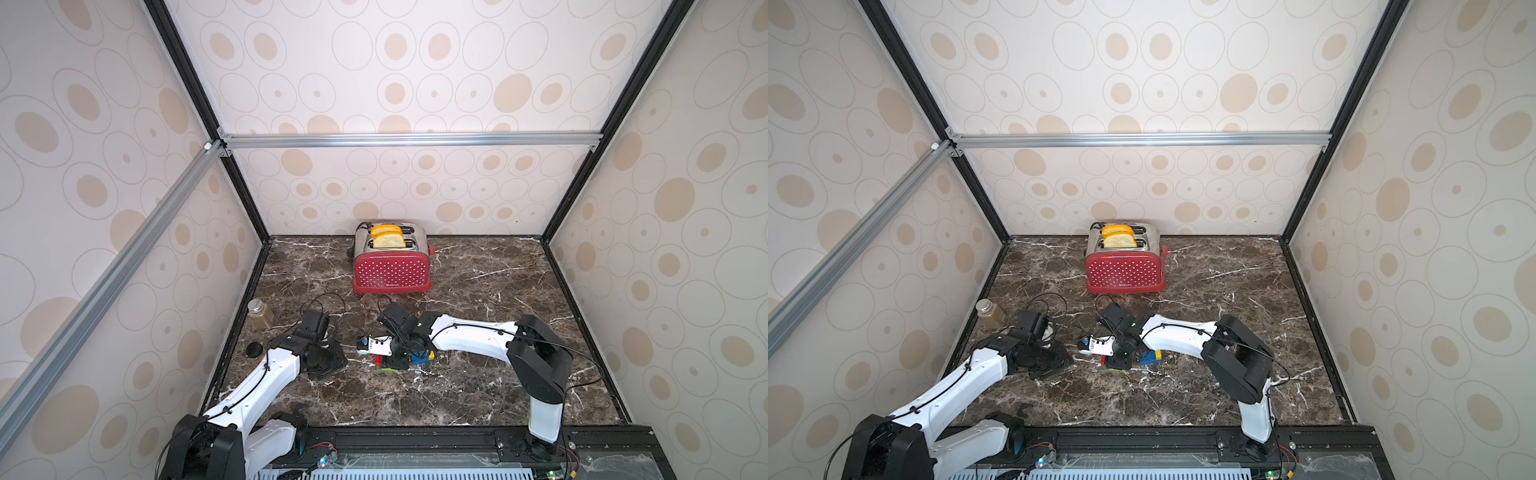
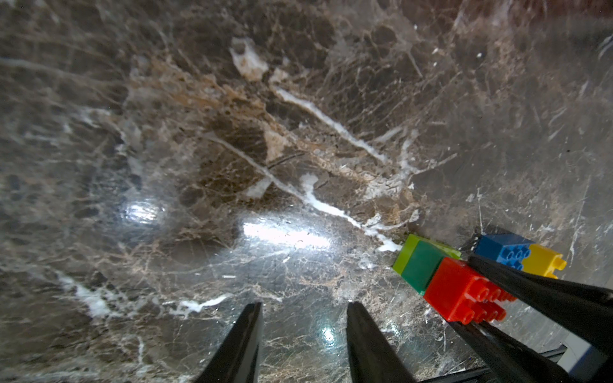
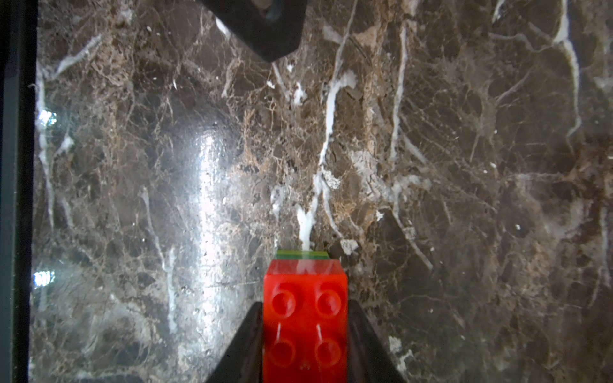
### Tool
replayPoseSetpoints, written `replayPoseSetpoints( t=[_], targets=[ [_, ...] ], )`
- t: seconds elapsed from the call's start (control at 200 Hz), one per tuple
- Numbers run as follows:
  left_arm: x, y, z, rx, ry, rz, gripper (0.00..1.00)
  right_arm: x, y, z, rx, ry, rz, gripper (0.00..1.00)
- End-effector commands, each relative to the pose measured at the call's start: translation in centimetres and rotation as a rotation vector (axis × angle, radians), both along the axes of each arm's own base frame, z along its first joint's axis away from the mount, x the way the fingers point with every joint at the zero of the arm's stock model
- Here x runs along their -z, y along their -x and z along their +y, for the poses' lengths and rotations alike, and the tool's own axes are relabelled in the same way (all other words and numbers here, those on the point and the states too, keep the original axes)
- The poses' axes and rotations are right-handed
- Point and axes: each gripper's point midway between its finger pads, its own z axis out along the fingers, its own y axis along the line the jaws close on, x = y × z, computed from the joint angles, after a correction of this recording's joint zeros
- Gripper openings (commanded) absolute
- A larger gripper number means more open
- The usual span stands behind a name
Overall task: Assemble the number 5 with lego
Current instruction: Assemble the lego brick with the lego brick.
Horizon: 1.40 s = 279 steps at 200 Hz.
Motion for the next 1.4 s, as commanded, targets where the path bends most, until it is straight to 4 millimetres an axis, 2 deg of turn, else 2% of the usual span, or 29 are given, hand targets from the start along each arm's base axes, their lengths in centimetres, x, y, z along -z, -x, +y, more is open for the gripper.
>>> replayPoseSetpoints(
  t=[0.0, 0.165, 0.406, 0.951, 1.392],
  targets=[
    [0.0, 0.1, 0.1, -0.008, 0.003, 0.006, 0.44, 1.7, 0.8, -2.8, 0.021, 0.114, 0.011, 0.08],
    [0.1, 0.1, 0.1, -0.009, 0.002, 0.009, 0.44, 2.2, 1.0, -3.0, 0.021, 0.132, 0.023, 0.08],
    [0.1, 0.1, 0.1, -0.008, 0.002, 0.010, 0.44, 1.7, 0.7, -3.0, 0.024, 0.126, 0.009, 0.08],
    [0.1, 0.1, 0.1, -0.006, 0.001, 0.012, 0.44, 3.5, 0.5, -4.5, 0.085, 0.216, 0.019, 0.08],
    [0.2, 0.1, 0.1, -0.011, 0.001, 0.011, 0.44, 3.9, 0.6, -4.8, 0.157, 0.252, 0.058, 0.05]
  ],
)
